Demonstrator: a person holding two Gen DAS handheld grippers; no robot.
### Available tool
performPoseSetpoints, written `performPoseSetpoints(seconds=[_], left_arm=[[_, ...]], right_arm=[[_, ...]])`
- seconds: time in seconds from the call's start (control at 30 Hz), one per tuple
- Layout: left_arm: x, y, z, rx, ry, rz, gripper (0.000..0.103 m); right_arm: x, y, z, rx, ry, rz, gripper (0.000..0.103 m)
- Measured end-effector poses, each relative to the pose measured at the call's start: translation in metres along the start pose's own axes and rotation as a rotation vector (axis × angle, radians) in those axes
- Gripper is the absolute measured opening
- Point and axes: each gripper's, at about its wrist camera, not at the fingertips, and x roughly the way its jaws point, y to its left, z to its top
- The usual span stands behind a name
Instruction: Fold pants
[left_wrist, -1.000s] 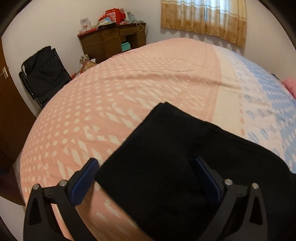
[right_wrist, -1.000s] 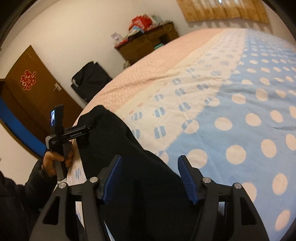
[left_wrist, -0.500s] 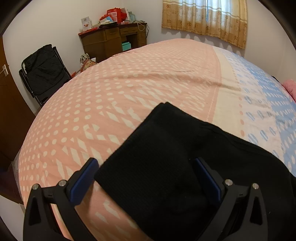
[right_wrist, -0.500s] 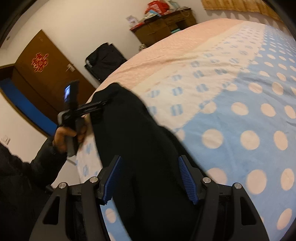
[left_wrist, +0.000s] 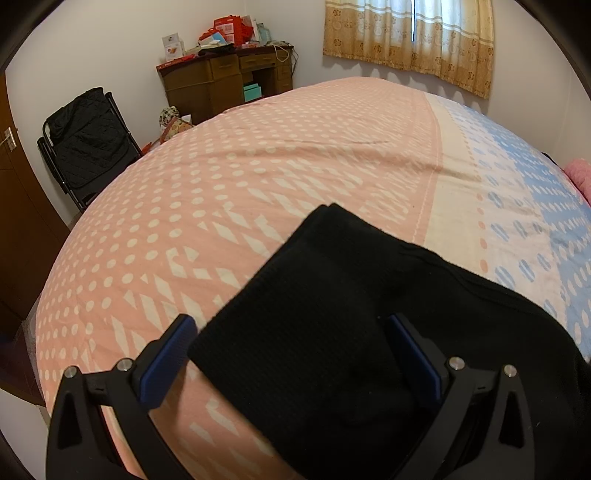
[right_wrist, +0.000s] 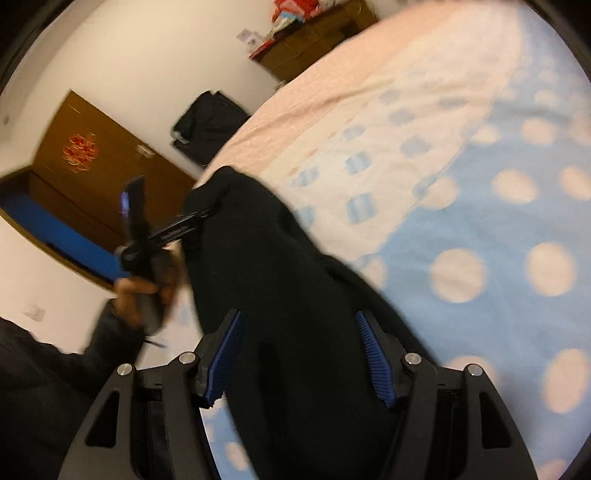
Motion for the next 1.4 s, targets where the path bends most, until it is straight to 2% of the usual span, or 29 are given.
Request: performPoseSetpoints(seconds=[0.07, 0.2, 0.33, 0.47, 0.67, 0.8, 0.9, 1.03, 1.1, 1.17, 1.23, 1.33, 1.37, 1.4], left_arm=[[0.001, 0.0, 0.0, -0.001, 0.001, -0.001, 0.103], [0.0, 0.0, 0.0, 0.0, 0.0, 0.0, 0.103], [0.001, 0.0, 0.0, -0.001, 0.0, -0.002, 0.103], [0.0, -0.001, 0.0, 0.0, 0.001, -0.001, 0.103], [0.001, -0.001, 0.0, 0.002, 0.001, 0.001, 0.103], [0.001, 0.0, 0.0, 0.005, 0.0, 0.004, 0.103], [0.001, -0.001, 0.0, 0.007, 0.001, 0.006, 0.103], [0.001, -0.001, 0.0, 0.008, 0.001, 0.006, 0.103], [0.001, -0.001, 0.0, 0.009, 0.0, 0.007, 0.103], [0.001, -0.001, -0.001, 0.011, 0.0, 0.008, 0.103], [0.001, 0.0, -0.001, 0.012, 0.0, 0.008, 0.103], [0.001, -0.001, -0.001, 0.011, 0.0, 0.008, 0.103], [0.001, -0.001, -0.001, 0.011, 0.0, 0.008, 0.103], [0.001, -0.001, -0.001, 0.01, -0.001, 0.008, 0.103]], right_arm=[[0.003, 0.005, 0.001, -0.029, 0.017, 0.018, 0.065], [0.008, -0.005, 0.016, 0.012, 0.003, 0.091, 0.065], [0.037, 0.004, 0.032, -0.014, 0.065, 0.164, 0.065], [0.061, 0.019, 0.049, -0.029, 0.085, 0.208, 0.066], [0.076, 0.027, 0.071, -0.082, 0.021, 0.131, 0.065], [0.068, 0.019, 0.085, -0.109, -0.028, 0.076, 0.065], [0.06, 0.006, 0.092, -0.119, -0.007, 0.051, 0.064], [0.051, 0.008, 0.096, -0.223, 0.042, -0.027, 0.063], [0.047, 0.005, 0.096, -0.26, 0.054, -0.072, 0.055], [0.046, -0.007, 0.097, -0.257, 0.064, -0.1, 0.03], [0.042, -0.02, 0.099, -0.224, 0.055, -0.101, 0.019], [0.034, -0.023, 0.096, -0.215, 0.047, -0.123, 0.019], [0.03, -0.021, 0.094, -0.234, 0.043, -0.167, 0.022], [0.024, -0.019, 0.091, -0.258, 0.038, -0.246, 0.028]])
